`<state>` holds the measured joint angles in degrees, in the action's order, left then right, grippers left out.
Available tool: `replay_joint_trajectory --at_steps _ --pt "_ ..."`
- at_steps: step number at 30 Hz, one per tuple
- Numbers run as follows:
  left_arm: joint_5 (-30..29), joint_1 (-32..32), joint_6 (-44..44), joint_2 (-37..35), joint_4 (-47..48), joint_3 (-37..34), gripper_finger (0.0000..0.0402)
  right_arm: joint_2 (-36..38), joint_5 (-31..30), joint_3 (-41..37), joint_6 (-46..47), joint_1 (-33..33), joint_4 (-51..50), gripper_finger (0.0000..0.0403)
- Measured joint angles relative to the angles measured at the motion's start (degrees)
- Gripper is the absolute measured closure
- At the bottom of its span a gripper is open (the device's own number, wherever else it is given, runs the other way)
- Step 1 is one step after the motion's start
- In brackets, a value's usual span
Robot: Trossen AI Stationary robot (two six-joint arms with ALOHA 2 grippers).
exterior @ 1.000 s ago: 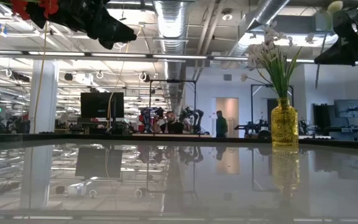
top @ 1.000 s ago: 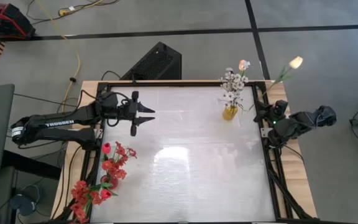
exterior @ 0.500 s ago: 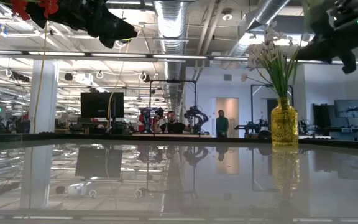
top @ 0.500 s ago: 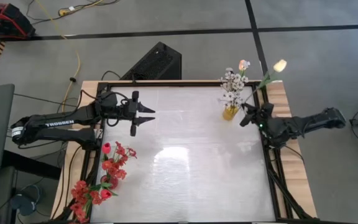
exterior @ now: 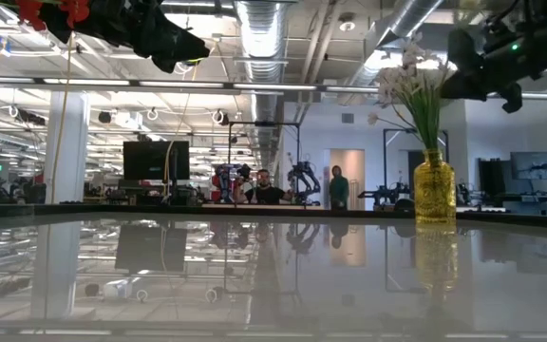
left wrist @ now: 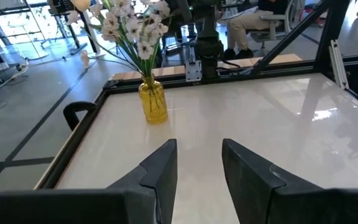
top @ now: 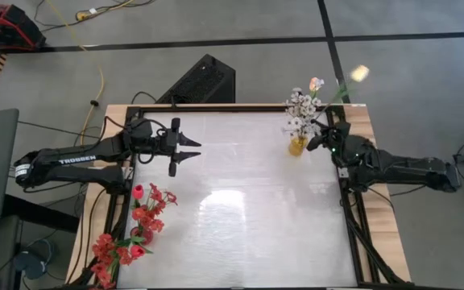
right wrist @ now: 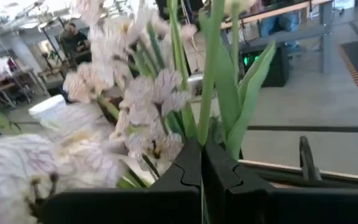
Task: Sort flowers into vase by color
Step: Put the white tulip into the yellow vase
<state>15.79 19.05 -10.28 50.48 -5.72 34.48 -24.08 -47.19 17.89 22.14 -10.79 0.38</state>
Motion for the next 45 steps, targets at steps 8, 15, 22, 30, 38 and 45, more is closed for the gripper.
replay_joint_trajectory --at_steps 8,15,22,30,38,45 --pt "0.1 0.0 0.0 0.0 0.9 0.0 0.0285 -7.4 3.9 0.0 -2.0 -3.5 4.0 0.0381" --pt "0.1 0.0 0.0 0.0 1.2 0.0 0.0285 -10.0 1.8 0.0 -7.3 -1.8 8.5 0.0381" --pt "0.2 0.0 0.0 0.0 1.3 0.0 0.0285 -12.5 -1.1 0.0 -7.7 -1.5 9.0 0.0381" --pt "0.2 0.0 0.0 0.0 1.3 0.0 0.0285 -15.0 -3.8 -7.5 -10.5 0.1 26.7 0.0381" --pt "0.2 0.0 0.1 0.0 1.3 0.0 0.0285 -15.3 -4.4 -9.1 -7.5 1.1 25.0 0.0381" --pt "0.2 0.0 0.4 0.0 1.3 0.0 0.0285 -17.1 -4.4 -9.1 -1.6 1.1 18.0 0.0381"
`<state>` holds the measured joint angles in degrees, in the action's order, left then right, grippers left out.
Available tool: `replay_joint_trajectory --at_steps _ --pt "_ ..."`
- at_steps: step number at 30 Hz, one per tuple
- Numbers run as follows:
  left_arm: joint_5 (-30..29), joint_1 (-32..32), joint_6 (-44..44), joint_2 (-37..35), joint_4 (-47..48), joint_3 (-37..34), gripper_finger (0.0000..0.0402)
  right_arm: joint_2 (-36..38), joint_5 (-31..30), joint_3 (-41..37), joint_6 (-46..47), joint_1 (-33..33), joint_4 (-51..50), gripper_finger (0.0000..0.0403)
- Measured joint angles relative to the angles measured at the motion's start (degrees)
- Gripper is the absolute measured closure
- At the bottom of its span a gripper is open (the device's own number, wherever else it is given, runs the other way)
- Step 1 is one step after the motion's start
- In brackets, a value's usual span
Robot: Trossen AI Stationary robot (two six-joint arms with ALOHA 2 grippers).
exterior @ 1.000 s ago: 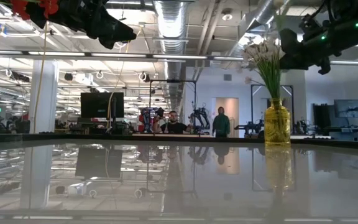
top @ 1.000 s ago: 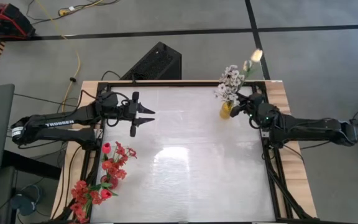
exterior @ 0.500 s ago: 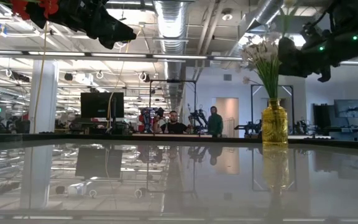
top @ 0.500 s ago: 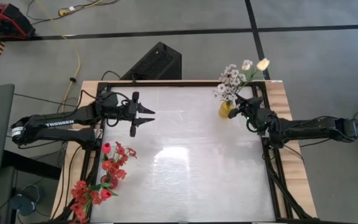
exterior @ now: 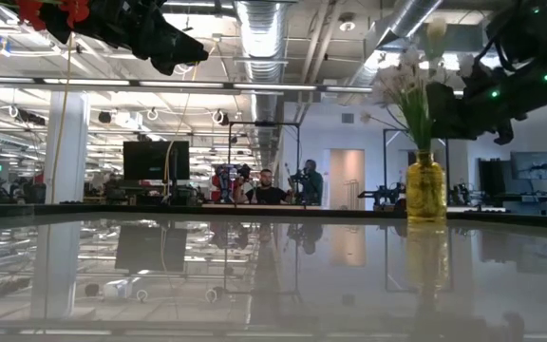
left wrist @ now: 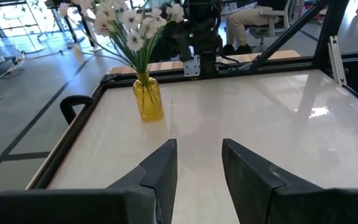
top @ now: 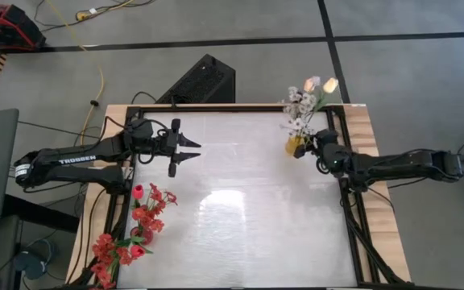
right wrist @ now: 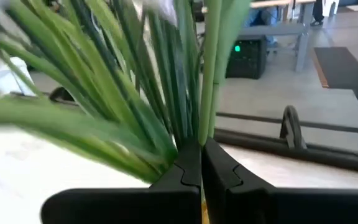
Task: Sort flowers into vase by color
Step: Put the white tulip into the yellow vase
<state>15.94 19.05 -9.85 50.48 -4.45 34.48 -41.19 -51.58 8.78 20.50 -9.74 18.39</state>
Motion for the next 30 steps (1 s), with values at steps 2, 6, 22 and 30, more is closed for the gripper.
replay_joint_trajectory --at_steps 2,6,22,30 --pt "0.0 0.0 0.0 0.0 0.0 0.0 0.0285 -1.3 0.0 0.0 0.5 0.0 0.1 0.0381" --pt "0.0 0.0 0.1 0.0 0.0 0.0 0.0285 -3.6 0.2 0.0 2.2 0.0 0.2 0.0381" --pt "0.0 0.0 0.2 0.0 0.0 0.0 0.0285 -7.4 0.7 0.1 3.0 0.0 0.2 0.0301" --pt "0.0 0.0 0.5 0.0 0.0 0.0 0.0285 -5.9 6.7 3.6 -0.9 0.0 -7.1 0.0263"
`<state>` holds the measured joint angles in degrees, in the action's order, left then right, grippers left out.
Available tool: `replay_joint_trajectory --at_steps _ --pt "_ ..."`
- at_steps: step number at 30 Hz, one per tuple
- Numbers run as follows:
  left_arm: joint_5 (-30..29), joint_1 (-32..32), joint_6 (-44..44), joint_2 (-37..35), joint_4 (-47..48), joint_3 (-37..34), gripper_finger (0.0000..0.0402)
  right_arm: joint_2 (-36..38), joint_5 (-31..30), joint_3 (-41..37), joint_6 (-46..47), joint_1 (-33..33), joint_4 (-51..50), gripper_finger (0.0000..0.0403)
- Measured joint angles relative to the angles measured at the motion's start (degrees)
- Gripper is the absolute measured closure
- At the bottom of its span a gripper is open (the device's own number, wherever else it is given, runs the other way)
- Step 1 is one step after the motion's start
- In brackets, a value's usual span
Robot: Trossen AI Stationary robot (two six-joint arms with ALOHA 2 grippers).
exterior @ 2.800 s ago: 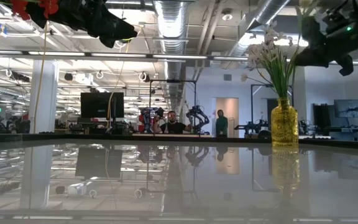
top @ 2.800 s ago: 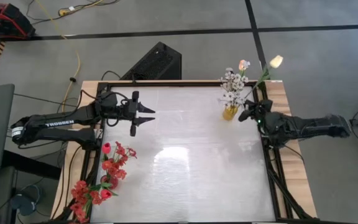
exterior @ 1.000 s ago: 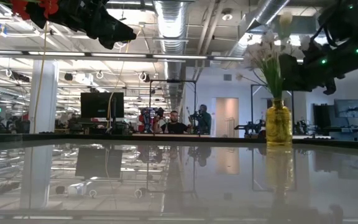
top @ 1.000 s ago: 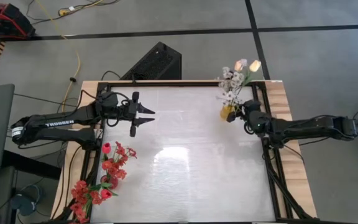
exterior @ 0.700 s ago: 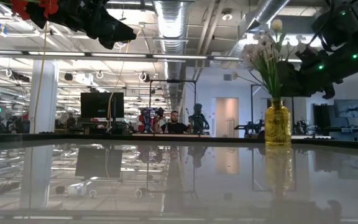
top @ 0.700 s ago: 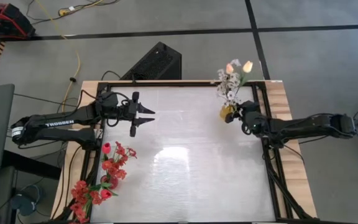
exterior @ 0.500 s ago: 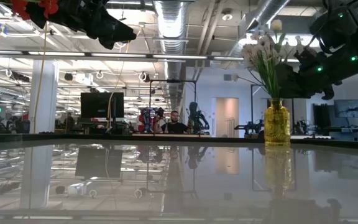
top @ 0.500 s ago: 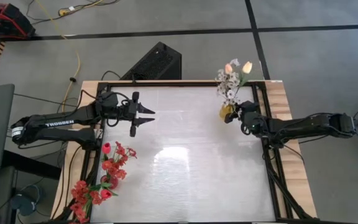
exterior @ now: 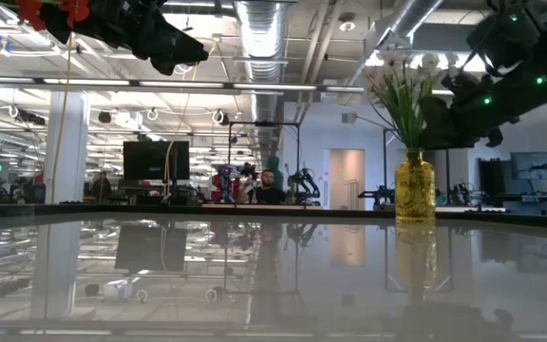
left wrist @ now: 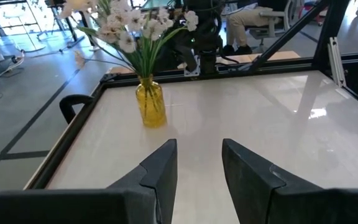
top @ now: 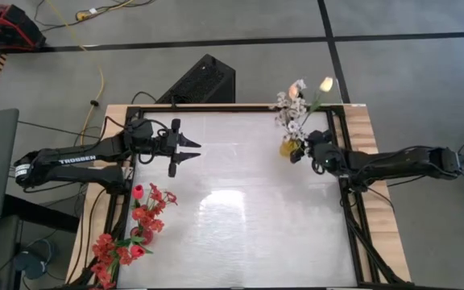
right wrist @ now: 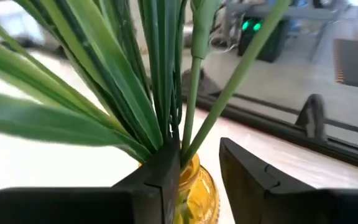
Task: Sort flowers into vase by color
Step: Put the white tulip into the yellow vase
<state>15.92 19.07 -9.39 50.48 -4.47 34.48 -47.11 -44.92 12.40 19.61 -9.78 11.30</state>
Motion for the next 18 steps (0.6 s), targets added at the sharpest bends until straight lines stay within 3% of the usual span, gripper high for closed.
replay_joint_trajectory --at_steps 9,18 --pt "0.0 0.0 0.0 0.0 -0.2 0.0 0.0285 2.2 2.2 13.0 2.9 0.0 -31.8 0.0253" --pt "0.0 0.0 0.0 0.0 -0.2 0.0 0.0285 2.2 2.3 19.9 3.0 0.0 -40.3 0.0253"
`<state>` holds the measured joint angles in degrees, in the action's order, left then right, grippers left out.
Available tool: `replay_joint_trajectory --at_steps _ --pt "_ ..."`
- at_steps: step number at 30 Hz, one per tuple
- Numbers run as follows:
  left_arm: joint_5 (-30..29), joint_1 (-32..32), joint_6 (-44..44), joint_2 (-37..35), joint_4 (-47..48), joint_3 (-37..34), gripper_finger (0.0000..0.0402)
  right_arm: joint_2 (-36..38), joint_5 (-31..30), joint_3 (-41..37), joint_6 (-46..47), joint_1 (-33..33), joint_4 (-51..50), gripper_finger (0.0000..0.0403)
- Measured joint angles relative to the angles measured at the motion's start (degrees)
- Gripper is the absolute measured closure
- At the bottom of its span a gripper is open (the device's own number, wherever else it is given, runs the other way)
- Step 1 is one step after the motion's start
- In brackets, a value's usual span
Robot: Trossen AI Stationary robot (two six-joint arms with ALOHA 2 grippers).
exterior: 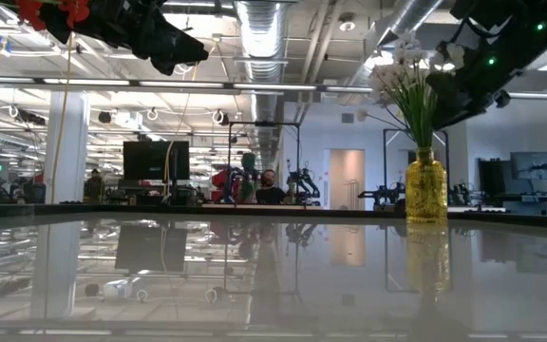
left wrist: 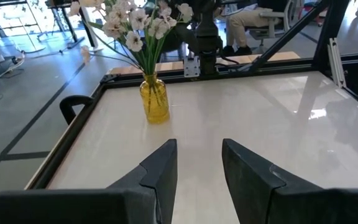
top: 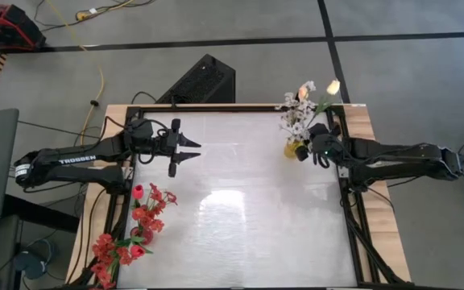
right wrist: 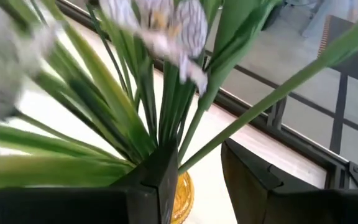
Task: Sort flowers into vase by color
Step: Put the white tulip into the yellow vase
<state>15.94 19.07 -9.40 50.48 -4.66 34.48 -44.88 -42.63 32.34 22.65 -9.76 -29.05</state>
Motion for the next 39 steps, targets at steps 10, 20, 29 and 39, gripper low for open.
replay_joint_trajectory --at_steps 10,20,29,39 --pt "0.0 0.0 0.0 0.0 0.0 0.0 0.0285 0.0 6.5 6.1 3.0 -0.1 -11.5 0.0253" --pt "0.8 0.0 0.0 0.0 0.0 0.0 0.0285 5.9 4.8 7.6 11.1 0.0 -21.2 0.0253" --pt "1.1 0.0 -0.3 0.0 0.1 0.0 0.0285 14.2 1.0 7.6 8.2 -1.6 -13.2 0.0253" --pt "1.8 0.0 0.1 0.0 0.1 0.0 0.0285 12.1 2.8 4.4 5.4 -6.5 -3.2 0.0253"
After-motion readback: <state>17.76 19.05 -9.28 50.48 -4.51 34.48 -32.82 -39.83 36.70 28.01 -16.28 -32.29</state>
